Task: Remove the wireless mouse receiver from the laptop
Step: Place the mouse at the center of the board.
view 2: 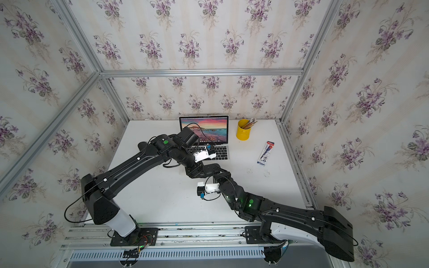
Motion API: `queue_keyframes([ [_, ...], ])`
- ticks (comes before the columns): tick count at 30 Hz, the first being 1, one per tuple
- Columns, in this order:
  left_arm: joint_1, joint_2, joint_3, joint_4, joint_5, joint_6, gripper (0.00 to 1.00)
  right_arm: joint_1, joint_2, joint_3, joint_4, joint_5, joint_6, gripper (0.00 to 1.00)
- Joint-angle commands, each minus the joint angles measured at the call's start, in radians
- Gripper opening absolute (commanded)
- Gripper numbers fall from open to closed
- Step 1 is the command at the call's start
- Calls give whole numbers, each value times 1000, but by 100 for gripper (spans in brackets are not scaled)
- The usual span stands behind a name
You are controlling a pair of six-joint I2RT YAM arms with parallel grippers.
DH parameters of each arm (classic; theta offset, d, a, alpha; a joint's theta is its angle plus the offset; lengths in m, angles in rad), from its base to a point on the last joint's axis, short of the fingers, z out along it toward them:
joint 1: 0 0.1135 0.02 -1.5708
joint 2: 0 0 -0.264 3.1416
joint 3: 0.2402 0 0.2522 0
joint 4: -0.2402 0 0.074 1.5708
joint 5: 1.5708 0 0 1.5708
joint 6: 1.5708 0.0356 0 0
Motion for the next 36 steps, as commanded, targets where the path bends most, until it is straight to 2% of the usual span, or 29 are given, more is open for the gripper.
queue_keyframes([
  [1, -6, -6, -15, 31, 67, 52, 63, 0, 5, 26, 93, 24, 121, 0],
  [3, -5, -15, -29, 54, 87, 50, 75, 0, 9, 35, 94, 39, 160, 0],
  [5, -6, -23, -42, 81, 90, 43, 97, 0, 13, 43, 88, 49, 205, 0],
  [6, -6, -26, -48, 98, 85, 33, 99, 0, 14, 46, 83, 50, 231, 0],
  [13, 3, -63, -88, 216, 72, -20, 99, 0, 79, 66, 37, 57, 398, 0],
  [18, 5, -123, -142, 283, 94, -13, 99, 0, 132, 66, -16, 65, 497, 0],
  [21, 8, -163, -184, 288, 57, 9, 99, 0, 123, 55, -57, 85, 552, 0],
  [23, 13, -188, -220, 297, -54, 19, 99, -1, 93, 40, -104, 86, 606, 0],
  [27, 24, -198, -265, 352, -407, 13, 99, -8, 35, 1, -227, 41, 759, 0],
  [31, 26, -217, -351, 557, -776, -22, 99, -32, 17, 1, -298, -30, 873, 0],
  [33, 44, -232, -416, 696, -955, -58, 99, -99, 16, 27, -352, -138, 963, 0],
  [36, 84, -318, -532, 862, -1075, -122, 99, -271, -5, 40, -383, -346, 1116, 0],
])
